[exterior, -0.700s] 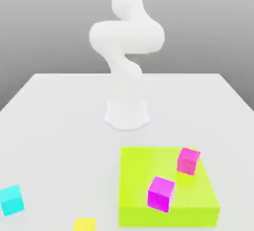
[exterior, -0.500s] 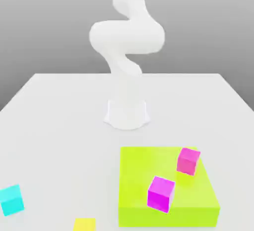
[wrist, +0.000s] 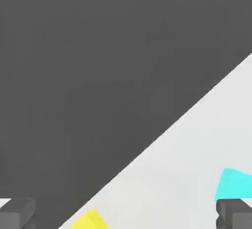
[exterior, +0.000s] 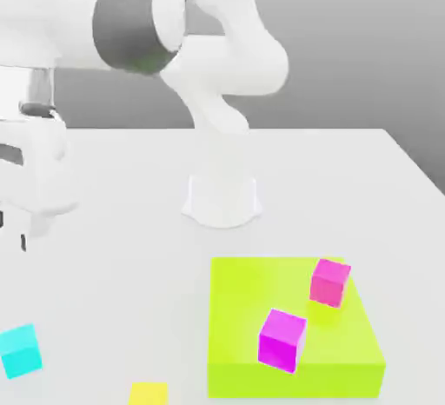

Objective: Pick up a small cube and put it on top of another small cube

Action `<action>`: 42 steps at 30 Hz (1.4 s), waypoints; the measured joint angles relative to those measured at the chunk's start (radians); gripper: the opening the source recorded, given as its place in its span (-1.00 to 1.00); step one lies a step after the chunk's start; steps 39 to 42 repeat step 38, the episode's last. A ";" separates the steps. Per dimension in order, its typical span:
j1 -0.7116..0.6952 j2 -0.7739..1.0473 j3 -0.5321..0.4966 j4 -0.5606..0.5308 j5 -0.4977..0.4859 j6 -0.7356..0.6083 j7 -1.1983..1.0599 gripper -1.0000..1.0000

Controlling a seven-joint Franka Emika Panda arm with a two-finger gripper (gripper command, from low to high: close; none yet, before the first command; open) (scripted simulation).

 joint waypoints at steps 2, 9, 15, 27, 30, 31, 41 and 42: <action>-0.018 0.073 -0.011 -0.003 0.016 0.023 0.019 0.00; -0.089 0.331 -0.025 0.003 0.096 0.130 0.043 0.00; -0.124 0.432 0.016 0.025 0.138 0.206 0.015 -1.00; 0.013 0.240 0.032 0.002 0.011 0.043 0.061 -1.00; 0.101 0.200 0.093 0.010 -0.044 0.000 0.058 -1.00; 0.127 0.203 0.113 0.016 -0.059 -0.001 0.056 -1.00; 0.146 0.314 0.139 0.029 -0.060 0.099 0.044 1.00; 0.146 0.314 0.139 0.029 -0.060 0.099 0.044 1.00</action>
